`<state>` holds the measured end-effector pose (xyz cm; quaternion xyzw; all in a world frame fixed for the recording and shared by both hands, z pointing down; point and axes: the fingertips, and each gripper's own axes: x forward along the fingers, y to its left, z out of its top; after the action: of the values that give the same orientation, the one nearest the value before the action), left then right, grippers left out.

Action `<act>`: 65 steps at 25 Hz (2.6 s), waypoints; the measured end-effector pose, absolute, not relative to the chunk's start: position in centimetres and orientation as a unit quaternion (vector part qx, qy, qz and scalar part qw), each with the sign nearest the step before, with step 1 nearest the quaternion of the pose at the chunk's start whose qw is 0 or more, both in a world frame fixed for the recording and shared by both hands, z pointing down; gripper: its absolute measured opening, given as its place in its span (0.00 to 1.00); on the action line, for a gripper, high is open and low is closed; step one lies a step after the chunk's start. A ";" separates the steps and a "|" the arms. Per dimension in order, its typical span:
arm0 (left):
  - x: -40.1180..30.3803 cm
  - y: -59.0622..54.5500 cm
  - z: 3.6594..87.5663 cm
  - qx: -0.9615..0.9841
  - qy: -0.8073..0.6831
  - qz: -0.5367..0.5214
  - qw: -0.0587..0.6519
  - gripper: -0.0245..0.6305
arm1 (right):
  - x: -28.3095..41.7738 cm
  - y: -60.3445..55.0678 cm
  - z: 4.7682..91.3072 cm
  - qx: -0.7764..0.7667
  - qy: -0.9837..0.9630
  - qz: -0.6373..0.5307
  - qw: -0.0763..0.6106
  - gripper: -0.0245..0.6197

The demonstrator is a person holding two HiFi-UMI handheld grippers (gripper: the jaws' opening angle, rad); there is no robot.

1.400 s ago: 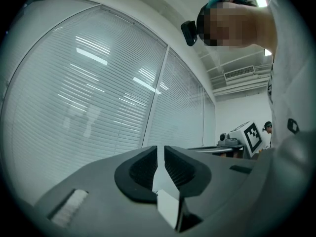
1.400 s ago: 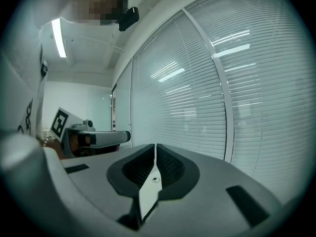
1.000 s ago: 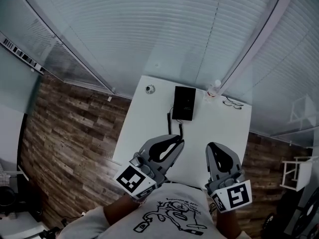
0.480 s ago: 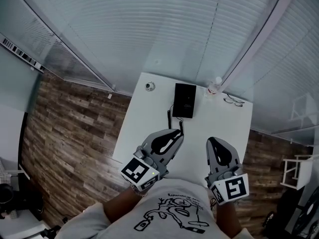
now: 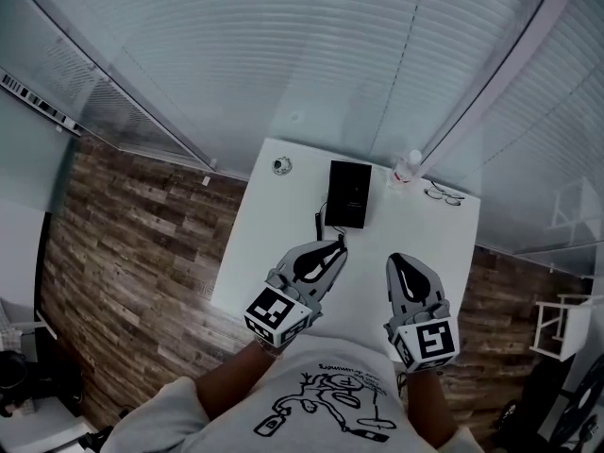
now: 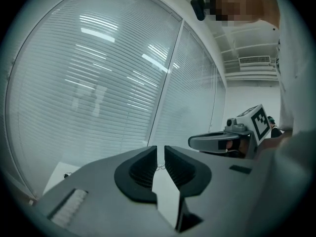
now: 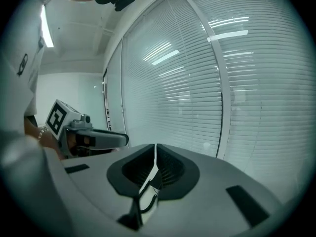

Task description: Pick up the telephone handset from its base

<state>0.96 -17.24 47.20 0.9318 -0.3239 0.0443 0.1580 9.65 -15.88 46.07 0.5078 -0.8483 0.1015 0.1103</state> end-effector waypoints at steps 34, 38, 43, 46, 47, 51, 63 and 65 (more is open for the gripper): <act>0.3 -33.8 71.2 0.875 -0.359 0.171 0.275 0.34 | 11.0 -20.8 52.8 0.509 -0.830 0.176 0.144 0.06; 0.6 -34.4 72.8 0.871 -0.355 0.177 0.289 0.35 | 11.1 -21.2 53.4 0.510 -0.827 0.185 0.144 0.06; 0.9 -34.9 74.4 0.864 -0.354 0.189 0.304 0.35 | 11.4 -21.6 54.2 0.511 -0.825 0.192 0.145 0.06; 1.1 -35.0 75.1 0.862 -0.353 0.198 0.306 0.32 | 11.5 -21.8 54.4 0.510 -0.825 0.195 0.144 0.06; 1.1 -35.0 75.1 0.861 -0.355 0.194 0.309 0.31 | 11.5 -21.8 54.5 0.511 -0.825 0.196 0.144 0.06; 0.5 -34.9 74.2 0.856 -0.371 0.167 0.318 0.22 | 11.8 -21.7 54.5 0.513 -0.823 0.196 0.142 0.06; -0.6 -34.2 69.9 0.861 -0.391 0.130 0.298 0.15 | 11.8 -20.9 52.4 0.516 -0.828 0.176 0.132 0.06; -0.6 -33.8 68.4 0.866 -0.391 0.122 0.288 0.15 | 11.9 -20.6 51.8 0.517 -0.829 0.169 0.129 0.06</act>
<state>-0.63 -33.81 68.38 0.8656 -0.3910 0.1220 0.2882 11.87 -20.60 51.81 0.5174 -0.8288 0.1693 0.1289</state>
